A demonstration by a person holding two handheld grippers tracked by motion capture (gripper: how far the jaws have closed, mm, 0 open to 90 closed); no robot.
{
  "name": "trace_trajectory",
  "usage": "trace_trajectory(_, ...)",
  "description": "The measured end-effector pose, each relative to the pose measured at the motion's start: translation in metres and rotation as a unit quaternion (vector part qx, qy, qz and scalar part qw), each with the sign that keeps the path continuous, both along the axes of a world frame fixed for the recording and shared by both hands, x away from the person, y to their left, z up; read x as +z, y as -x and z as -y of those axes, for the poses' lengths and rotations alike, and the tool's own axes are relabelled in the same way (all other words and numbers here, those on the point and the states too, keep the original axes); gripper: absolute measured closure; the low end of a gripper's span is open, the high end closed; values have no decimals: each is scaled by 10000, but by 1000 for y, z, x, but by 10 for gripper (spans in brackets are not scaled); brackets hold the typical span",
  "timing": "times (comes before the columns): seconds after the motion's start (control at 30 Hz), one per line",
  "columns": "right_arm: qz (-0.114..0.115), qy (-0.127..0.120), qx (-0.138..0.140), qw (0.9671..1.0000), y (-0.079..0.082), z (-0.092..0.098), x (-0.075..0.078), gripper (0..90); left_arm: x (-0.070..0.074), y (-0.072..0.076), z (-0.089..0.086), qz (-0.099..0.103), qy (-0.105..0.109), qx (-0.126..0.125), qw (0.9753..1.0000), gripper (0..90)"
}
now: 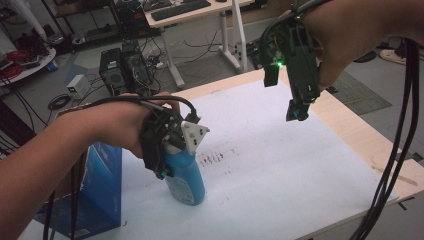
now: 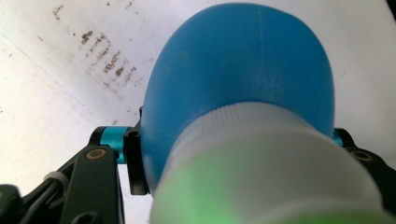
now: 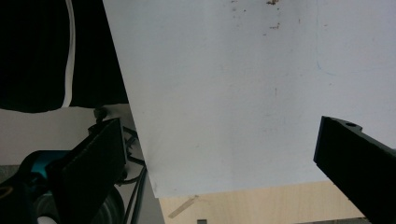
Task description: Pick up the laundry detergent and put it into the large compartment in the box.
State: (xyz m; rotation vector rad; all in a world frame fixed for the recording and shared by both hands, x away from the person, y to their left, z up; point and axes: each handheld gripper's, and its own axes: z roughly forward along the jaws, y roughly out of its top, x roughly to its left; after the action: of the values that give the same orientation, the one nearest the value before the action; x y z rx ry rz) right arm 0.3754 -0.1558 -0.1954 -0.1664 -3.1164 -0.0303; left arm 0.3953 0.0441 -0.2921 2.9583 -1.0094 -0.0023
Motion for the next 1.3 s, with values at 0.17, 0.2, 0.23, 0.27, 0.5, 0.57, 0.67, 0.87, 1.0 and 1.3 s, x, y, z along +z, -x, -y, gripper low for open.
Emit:
trace_trajectory(0.17, 6, -8, 48, 10000, 0, -1, 0, 15, 22, 2, -5, -89, 111, 214, 9997, 386)
trace_trajectory(0.2, 5, -13, 57, 10000, 0, -1, 0, 15, 27, 3, -6, -137, 176, 335, 9992, 386)
trace_trajectory(0.23, 8, -16, 68, 10000, 0, -2, 0, 15, 32, 3, -7, -109, 163, 330, 9993, 386)
trace_trajectory(0.27, 8, -34, 79, 10000, 0, -2, 0, 15, 37, 3, -9, -132, 166, 444, 9988, 386)
trace_trajectory(0.5, 21, -61, 181, 9998, 0, -5, 1, 15, 70, 7, -19, -183, 190, 1032, 9943, 385)
trace_trajectory(0.57, 13, -70, 201, 9998, 1, -7, 2, 15, 78, 9, -23, -227, 214, 1261, 9915, 385)
trace_trajectory(0.67, 18, -92, 306, 9995, 1, -11, 2, 15, 92, 9, -29, -282, 176, 1543, 9875, 385)
trace_trajectory(0.87, 28, -85, 383, 9992, 2, -16, 3, 15, 117, 11, -42, -431, 162, 2197, 9745, 385)
trace_trajectory(1.0, 46, -107, 429, 9990, 3, -18, 4, 15, 133, 11, -50, -420, 94, 2516, 9669, 385)
trace_trajectory(1.3, 37, -77, 489, 9988, 4, -22, 5, 15, 165, 5, -75, -417, 216, 3556, 9334, 383)
